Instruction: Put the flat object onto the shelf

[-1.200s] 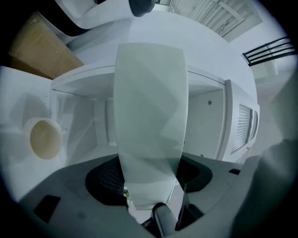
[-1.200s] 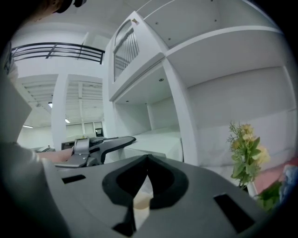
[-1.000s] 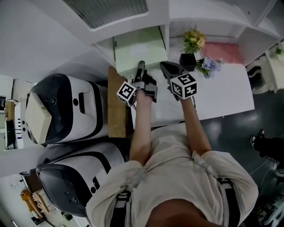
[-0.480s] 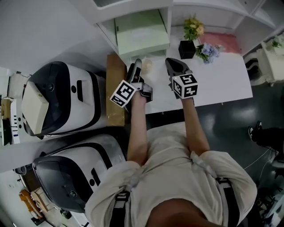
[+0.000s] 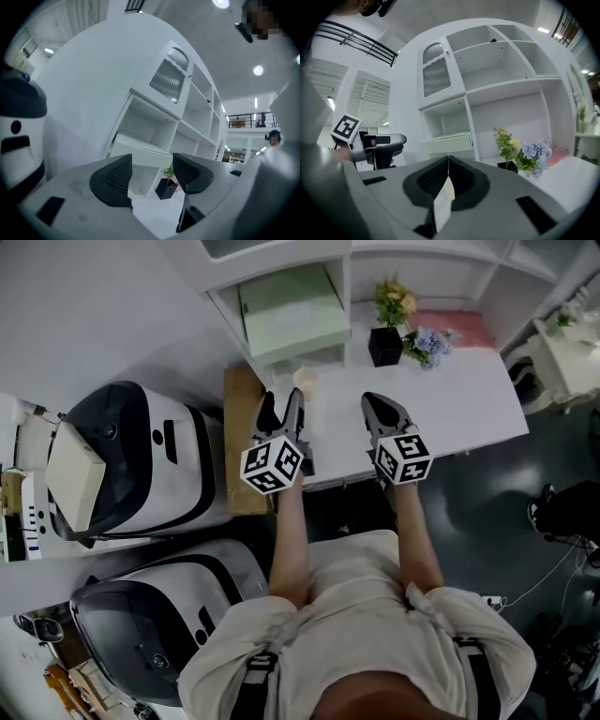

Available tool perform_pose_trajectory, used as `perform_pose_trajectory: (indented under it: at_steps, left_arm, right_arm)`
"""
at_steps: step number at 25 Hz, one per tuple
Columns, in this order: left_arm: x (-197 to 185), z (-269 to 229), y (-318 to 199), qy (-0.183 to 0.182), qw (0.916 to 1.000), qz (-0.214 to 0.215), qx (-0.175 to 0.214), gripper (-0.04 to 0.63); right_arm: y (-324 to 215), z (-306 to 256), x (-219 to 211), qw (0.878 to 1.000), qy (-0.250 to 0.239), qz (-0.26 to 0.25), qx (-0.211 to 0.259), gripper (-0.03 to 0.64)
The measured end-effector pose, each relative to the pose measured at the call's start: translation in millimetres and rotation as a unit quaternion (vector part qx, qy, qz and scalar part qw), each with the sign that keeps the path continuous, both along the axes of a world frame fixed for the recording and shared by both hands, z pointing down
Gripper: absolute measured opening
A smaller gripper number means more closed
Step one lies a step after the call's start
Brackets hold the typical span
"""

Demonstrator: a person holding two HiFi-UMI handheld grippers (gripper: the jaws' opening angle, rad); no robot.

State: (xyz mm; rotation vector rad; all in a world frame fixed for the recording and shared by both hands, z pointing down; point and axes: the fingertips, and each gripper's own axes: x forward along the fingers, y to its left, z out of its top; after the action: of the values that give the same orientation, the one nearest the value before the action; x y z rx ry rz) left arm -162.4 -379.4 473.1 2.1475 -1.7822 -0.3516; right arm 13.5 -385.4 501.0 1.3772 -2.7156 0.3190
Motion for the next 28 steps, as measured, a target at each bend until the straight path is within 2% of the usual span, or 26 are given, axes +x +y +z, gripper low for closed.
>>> perform_pose_trajectory:
  at_steps: [4, 9, 10, 12, 13, 16, 18, 23, 28]
  left_arm:
    - [10.4, -3.2, 19.3, -0.093, 0.9956, 0.01, 0.006, 0.272]
    - [12.2, -7.7, 40.1, -0.165, 0.9861, 0.015, 0.01, 0.254]
    - [13.0, -9.7, 44.2, -0.188, 0.982, 0.015, 0.012, 0.24]
    - [17.9, -15.9, 52.0, -0.236, 0.9711, 0.022, 0.024, 0.161]
    - [19.6, -18.9, 55.0, -0.248, 0.9679, 0.025, 0.03, 0.117]
    - [17.8, -24.4, 62.2, -0.24, 0.9695, 0.028, 0.042, 0.037]
    - [17.6, -25.0, 67.0, -0.225, 0.9724, 0.039, 0.049, 0.012]
    - [16.1, -27.0, 73.3, -0.196, 0.9783, 0.05, 0.048, 0.011]
    - [3.6, -24.2, 77.6, -0.186, 0.9814, 0.022, 0.039, 0.011]
  right_arm:
    - [9.2, -3.7, 12.0, 1.0, 0.009, 0.018, 0.0, 0.069]
    - [25.2, -9.2, 7.3, 1.0, 0.005, 0.024, 0.005, 0.069]
    - [27.8, -11.2, 5.8, 1.0, 0.003, 0.025, 0.007, 0.069]
    - [31.8, -15.5, 3.5, 1.0, -0.004, 0.026, 0.01, 0.069]
    - [33.1, -17.1, 2.2, 1.0, -0.007, 0.026, 0.012, 0.069]
    - [37.9, -20.4, -4.8, 1.0, -0.008, 0.021, 0.016, 0.069]
    - [43.4, -22.7, -11.0, 1.0, -0.006, 0.01, 0.019, 0.069]
    - [56.4, -30.2, -26.4, 0.999, 0.005, -0.021, 0.038, 0.067]
    - [63.6, -37.2, -31.8, 0.999, 0.005, -0.028, 0.045, 0.067]
